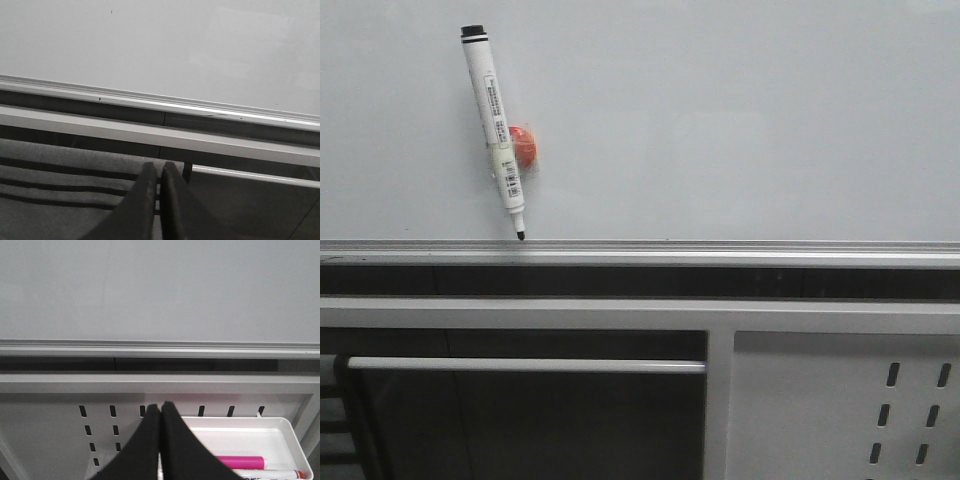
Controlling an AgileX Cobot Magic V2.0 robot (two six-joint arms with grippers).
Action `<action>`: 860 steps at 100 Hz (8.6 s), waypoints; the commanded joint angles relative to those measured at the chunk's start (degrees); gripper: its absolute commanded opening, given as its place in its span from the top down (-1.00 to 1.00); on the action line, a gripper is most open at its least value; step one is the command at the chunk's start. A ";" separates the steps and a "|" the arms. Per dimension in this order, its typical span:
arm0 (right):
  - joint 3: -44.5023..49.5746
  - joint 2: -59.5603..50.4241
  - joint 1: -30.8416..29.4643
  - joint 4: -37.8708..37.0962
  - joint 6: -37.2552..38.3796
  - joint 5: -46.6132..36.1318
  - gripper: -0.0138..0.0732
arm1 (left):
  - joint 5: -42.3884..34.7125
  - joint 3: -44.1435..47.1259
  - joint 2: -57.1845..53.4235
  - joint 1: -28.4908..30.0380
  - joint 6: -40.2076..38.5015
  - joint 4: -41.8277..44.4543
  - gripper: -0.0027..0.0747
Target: Write number 1 on whiteboard
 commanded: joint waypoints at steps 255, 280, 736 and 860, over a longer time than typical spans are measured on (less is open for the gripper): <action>-19.30 -0.13 -0.36 18.93 4.38 5.29 0.86 | -32.89 -16.80 7.60 -4.07 -53.41 54.78 0.98; -28.89 6.55 -0.36 18.89 -1.80 15.59 0.86 | -35.64 -26.13 23.63 -8.40 -60.85 58.11 0.98; -37.79 16.38 1.64 35.95 -23.76 27.91 0.86 | -94.29 -23.91 92.57 -26.35 -16.43 39.74 0.98; -39.21 51.03 21.51 61.16 -45.21 25.42 0.71 | 11.63 -34.96 68.69 -60.47 -28.99 77.37 0.98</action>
